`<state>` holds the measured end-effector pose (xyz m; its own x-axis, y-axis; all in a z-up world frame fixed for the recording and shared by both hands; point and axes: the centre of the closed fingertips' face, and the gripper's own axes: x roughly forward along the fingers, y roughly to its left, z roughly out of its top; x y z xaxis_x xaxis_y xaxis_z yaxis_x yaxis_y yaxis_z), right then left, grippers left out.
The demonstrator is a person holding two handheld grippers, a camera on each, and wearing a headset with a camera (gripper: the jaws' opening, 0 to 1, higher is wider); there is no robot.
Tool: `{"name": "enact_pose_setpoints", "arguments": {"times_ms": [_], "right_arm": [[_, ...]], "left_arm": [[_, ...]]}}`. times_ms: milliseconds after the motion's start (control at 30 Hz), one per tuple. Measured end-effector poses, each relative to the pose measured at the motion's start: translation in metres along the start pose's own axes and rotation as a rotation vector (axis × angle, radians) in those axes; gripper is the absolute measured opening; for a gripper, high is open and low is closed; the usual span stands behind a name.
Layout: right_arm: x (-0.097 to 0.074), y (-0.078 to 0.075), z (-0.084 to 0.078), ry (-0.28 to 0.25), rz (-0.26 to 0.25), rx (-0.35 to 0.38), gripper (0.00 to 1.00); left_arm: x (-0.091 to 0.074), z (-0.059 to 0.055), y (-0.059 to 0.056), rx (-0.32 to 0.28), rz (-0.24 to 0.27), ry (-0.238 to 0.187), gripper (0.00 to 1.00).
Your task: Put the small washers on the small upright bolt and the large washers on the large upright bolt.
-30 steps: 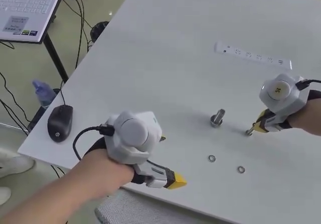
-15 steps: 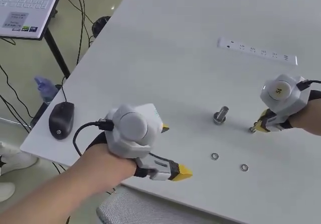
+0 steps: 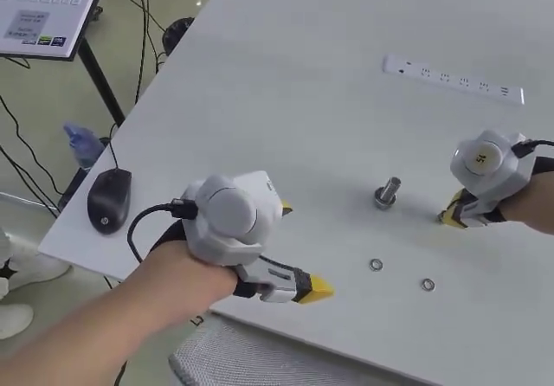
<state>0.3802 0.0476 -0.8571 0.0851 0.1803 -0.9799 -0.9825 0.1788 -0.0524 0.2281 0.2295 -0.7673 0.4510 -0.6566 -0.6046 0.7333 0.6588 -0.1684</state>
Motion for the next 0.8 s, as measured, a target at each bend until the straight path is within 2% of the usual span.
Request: {"name": "enact_pose_setpoints", "arguments": {"times_ms": [800], "right_arm": [[0.0026, 0.0011, -0.0012, 0.000, 0.007, 0.000, 0.13]], "left_arm": [[0.0002, -0.0072, -0.0016, 0.004, -0.020, 0.029, 0.72]]}}
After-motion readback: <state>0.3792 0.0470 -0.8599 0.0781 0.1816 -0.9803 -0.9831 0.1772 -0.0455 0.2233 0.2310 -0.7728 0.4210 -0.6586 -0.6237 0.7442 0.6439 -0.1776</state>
